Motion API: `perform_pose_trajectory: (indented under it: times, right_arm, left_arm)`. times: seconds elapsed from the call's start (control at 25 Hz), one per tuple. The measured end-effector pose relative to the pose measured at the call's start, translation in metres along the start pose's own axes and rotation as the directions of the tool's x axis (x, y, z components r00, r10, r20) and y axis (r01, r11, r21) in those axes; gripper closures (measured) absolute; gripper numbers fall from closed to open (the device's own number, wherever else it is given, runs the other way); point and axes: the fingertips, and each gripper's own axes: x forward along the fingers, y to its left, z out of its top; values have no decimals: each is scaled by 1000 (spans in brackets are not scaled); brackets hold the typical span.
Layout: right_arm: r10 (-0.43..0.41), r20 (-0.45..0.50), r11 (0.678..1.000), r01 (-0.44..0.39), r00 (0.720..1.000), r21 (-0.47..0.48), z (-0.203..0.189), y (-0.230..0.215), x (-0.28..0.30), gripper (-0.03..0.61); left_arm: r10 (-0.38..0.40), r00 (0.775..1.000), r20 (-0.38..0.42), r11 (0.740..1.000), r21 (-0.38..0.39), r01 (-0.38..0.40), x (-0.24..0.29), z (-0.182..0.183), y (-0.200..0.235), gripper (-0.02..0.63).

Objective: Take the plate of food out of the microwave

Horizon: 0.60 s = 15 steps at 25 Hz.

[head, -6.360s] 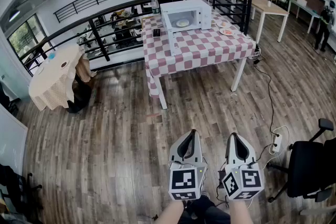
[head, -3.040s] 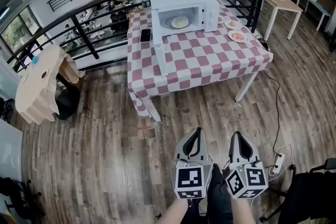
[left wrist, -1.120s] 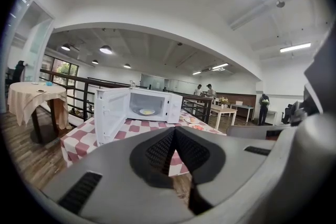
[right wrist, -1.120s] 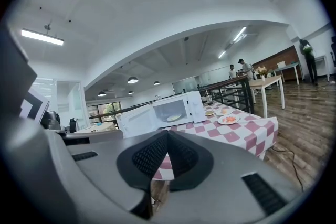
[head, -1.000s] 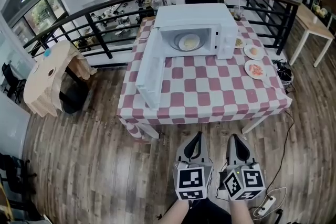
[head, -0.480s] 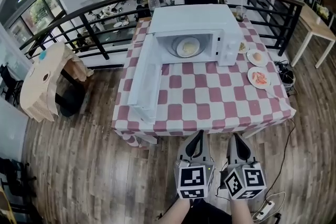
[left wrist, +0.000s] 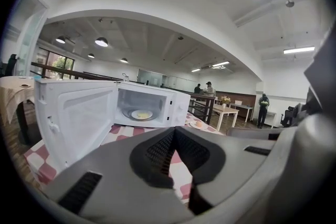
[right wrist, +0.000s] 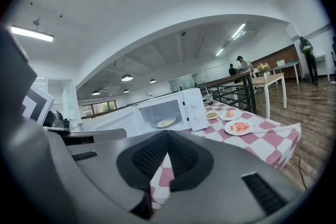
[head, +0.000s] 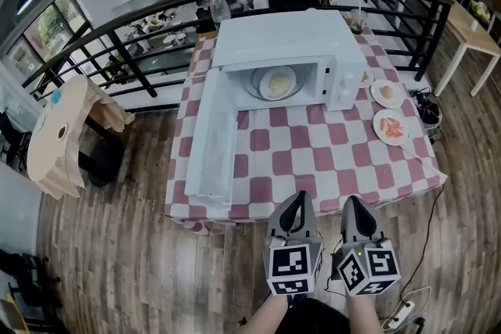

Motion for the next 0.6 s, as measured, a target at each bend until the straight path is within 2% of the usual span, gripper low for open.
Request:
perform_pose_trajectory:
  times: [0.6]
  right_arm:
    - [3,-8,1000,-3,1000,18,11,-3,79,583]
  left_arm:
    - [-7,1000,-17,1000,20,7,64,16,38,606]
